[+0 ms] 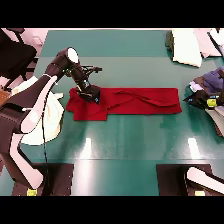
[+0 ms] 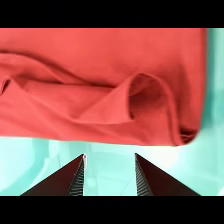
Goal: Fold the shirts.
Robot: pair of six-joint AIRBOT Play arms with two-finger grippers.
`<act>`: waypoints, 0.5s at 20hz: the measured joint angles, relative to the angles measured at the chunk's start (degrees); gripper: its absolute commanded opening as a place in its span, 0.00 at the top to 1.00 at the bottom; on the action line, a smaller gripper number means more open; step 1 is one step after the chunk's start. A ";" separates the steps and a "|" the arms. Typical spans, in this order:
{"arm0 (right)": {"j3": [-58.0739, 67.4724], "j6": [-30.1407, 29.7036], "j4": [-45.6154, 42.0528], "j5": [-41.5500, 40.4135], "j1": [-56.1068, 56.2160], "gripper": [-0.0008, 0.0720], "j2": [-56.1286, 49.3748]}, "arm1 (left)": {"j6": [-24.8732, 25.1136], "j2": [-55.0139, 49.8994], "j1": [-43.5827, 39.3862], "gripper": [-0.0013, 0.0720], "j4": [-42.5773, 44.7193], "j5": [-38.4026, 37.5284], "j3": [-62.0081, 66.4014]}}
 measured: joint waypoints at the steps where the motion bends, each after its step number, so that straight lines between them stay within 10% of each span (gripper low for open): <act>1: 0.00 0.00 -0.55 -0.28 -0.92 0.48 -0.04 | -0.33 -0.02 0.00 0.12 -0.39 1.05 -0.04; 5: 0.00 -0.35 -1.64 -0.85 -4.07 0.04 -3.34 | -1.07 0.00 0.00 0.12 -4.83 4.13 -0.07; 10: 1.14 -4.74 3.02 -0.28 -5.92 0.02 -13.94 | -1.07 0.02 0.00 0.12 -9.55 5.22 -0.07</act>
